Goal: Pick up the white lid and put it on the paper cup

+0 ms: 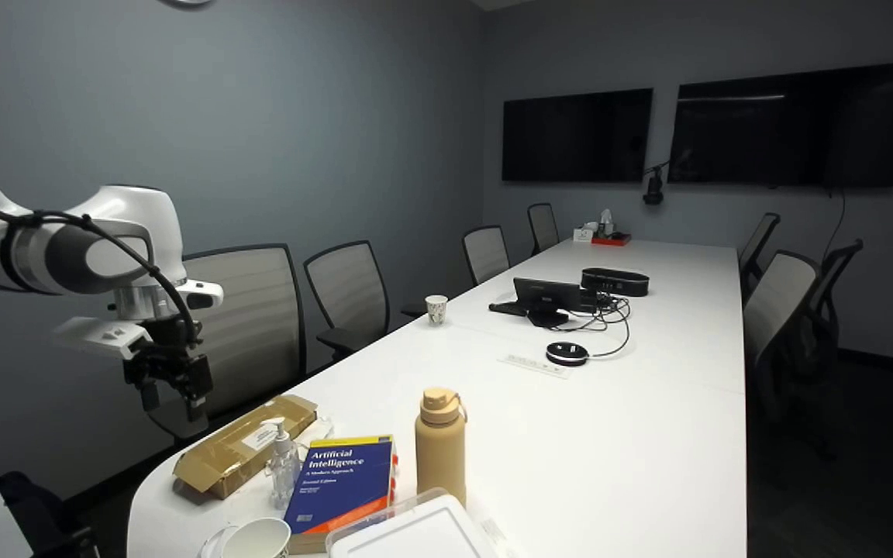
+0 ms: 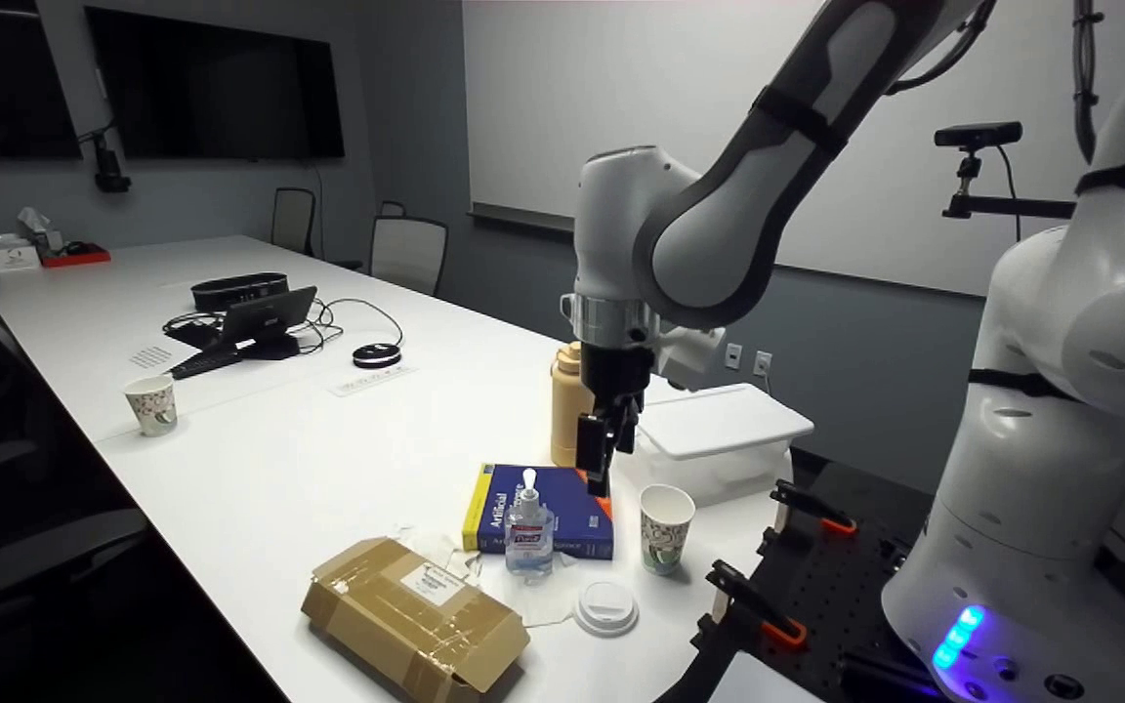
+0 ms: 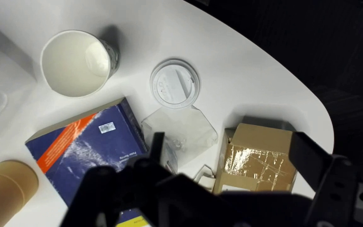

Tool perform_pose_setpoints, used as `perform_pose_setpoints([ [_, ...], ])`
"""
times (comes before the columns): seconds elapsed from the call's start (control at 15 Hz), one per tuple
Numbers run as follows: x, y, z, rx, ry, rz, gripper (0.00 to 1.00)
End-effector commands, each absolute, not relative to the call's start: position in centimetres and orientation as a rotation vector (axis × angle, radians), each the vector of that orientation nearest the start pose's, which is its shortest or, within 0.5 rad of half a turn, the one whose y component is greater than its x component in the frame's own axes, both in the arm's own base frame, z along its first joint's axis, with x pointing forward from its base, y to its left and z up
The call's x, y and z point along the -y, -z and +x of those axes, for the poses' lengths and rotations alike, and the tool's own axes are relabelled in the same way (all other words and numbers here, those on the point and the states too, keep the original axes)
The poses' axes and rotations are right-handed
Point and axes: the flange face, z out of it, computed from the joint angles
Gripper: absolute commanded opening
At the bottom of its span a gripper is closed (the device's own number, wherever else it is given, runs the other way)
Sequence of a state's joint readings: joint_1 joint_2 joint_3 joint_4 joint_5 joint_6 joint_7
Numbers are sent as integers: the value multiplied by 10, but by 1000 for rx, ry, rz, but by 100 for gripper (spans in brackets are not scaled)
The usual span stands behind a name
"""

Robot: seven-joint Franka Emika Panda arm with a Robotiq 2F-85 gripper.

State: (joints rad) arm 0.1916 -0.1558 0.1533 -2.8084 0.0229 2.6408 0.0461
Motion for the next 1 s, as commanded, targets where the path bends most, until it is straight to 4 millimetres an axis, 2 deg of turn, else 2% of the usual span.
perform_pose_setpoints([
  [0.0, -125, -200, 352, 444, -17, -3109, 100],
  [0.6, -114, -89, 356, 467, -156, -3084, 100],
  [0.93, -119, -37, 371, 499, -242, -3054, 100],
])
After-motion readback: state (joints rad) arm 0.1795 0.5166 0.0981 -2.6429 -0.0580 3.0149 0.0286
